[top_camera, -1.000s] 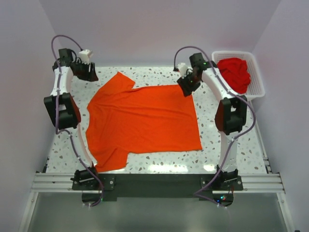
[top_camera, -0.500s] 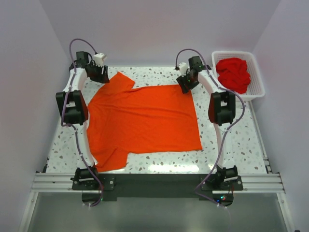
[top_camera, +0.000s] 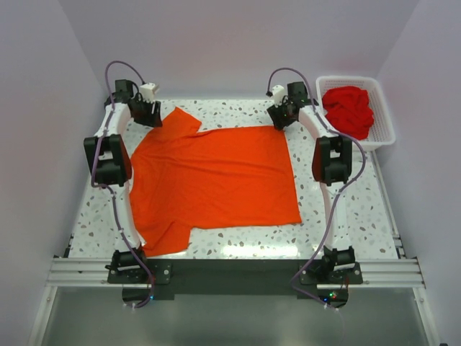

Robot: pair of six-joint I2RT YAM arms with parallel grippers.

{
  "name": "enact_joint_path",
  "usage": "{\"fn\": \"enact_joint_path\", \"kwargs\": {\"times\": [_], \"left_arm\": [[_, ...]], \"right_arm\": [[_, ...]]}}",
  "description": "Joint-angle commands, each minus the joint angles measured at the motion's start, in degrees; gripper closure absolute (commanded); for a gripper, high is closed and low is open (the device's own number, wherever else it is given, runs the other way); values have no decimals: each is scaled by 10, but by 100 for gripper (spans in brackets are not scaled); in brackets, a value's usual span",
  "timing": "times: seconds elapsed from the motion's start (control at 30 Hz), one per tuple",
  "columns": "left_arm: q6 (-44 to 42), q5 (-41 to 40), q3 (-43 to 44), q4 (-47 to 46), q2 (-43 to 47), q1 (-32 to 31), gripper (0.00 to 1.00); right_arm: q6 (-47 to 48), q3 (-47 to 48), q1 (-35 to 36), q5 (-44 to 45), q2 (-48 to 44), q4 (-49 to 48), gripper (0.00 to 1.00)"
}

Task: Fold and stack the t-shirts
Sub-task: Flatten the tshirt out

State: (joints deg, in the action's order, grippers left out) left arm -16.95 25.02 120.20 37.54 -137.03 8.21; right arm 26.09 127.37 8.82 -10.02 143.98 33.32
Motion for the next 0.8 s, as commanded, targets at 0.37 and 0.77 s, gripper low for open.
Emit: {"fn": "enact_joint_path", "kwargs": {"times": [0.37,0.77], "left_arm": [[17,-36,36,-15,-42,-2,37],[-47,-95,79,3,-90,-48,42]], "right_arm": [[11,53,-7,-56,46,16,60],[47,45,-7,-80,38,35,100]]}}
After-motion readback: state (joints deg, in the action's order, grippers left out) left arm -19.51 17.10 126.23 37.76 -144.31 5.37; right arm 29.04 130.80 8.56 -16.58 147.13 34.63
